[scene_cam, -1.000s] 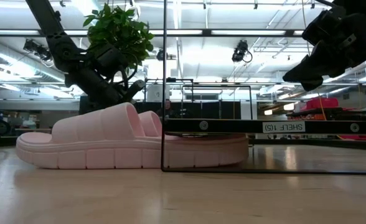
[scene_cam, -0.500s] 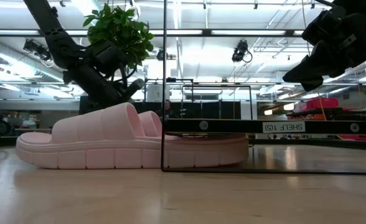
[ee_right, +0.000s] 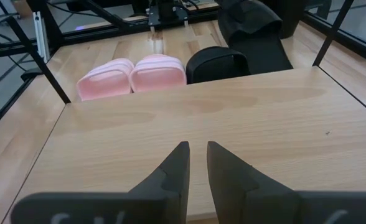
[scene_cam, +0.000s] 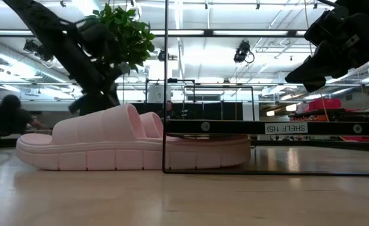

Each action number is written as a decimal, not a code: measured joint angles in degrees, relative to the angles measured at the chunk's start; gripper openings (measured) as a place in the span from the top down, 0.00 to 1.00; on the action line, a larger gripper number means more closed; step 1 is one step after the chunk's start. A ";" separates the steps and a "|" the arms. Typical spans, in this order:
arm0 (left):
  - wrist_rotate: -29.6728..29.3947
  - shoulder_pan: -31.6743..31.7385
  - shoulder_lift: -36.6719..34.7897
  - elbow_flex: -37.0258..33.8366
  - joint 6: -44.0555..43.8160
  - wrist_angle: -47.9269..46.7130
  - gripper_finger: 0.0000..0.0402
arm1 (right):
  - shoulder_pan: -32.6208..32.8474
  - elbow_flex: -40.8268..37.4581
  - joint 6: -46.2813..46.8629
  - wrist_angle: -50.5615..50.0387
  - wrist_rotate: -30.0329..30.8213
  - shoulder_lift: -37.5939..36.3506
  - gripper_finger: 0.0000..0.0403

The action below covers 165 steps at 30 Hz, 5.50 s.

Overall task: Pick and place slides into the shelf
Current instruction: Put the top black slides on the shelf

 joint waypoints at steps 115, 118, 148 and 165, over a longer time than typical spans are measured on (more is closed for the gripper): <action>7.82 -5.58 33.26 17.59 -13.25 41.88 0.96 | 0.06 0.00 -18.01 5.14 13.45 0.00 0.98; 7.58 -5.77 33.26 17.59 -13.22 41.83 0.96 | 0.06 0.00 -18.01 5.11 13.37 0.00 0.98; 4.81 -6.89 33.67 17.59 -13.29 39.41 0.95 | 0.04 0.00 -16.79 3.78 13.25 0.00 0.98; 4.83 -6.91 33.67 17.59 -11.57 37.86 0.94 | 0.04 0.00 -18.73 3.69 13.30 0.00 0.99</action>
